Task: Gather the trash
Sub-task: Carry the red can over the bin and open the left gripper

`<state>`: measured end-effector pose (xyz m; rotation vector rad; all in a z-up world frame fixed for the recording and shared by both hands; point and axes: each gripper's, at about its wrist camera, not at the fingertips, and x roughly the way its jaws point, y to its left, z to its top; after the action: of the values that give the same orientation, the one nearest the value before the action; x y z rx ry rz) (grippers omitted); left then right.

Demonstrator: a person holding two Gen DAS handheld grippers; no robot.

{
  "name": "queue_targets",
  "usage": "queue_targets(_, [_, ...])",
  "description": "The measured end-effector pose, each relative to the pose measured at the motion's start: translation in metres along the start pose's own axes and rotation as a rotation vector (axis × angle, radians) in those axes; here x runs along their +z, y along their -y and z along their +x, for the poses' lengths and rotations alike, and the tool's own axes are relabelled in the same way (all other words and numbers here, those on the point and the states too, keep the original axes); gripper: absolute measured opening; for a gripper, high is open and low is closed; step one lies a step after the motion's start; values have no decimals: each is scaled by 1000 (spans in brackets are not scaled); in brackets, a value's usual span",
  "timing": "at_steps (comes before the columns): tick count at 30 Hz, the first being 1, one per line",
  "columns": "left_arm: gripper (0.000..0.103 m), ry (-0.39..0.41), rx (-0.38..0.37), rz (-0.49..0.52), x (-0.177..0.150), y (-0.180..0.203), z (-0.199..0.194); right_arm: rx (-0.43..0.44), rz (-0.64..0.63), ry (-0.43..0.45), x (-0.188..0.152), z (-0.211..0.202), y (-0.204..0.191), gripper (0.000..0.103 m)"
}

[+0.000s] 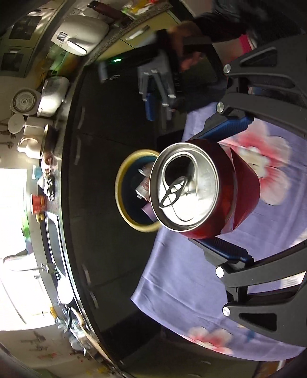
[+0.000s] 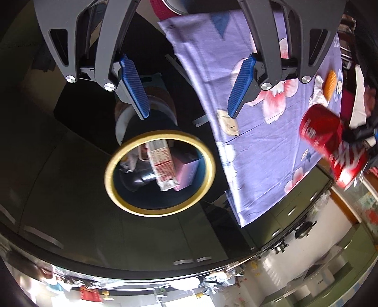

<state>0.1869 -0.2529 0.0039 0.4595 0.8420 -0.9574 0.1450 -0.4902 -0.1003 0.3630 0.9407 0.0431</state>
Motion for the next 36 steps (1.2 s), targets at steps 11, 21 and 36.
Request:
queue_targets(11, [71, -36, -124, 16, 107, 8, 137, 8, 148, -16, 2, 18, 74, 69])
queue_targets(21, [74, -51, -81, -128, 139, 1, 238, 3, 182, -16, -2, 17, 88, 69])
queue_targets(36, [82, 12, -39, -189, 88, -37, 142, 9, 125, 7, 1, 8, 61, 70])
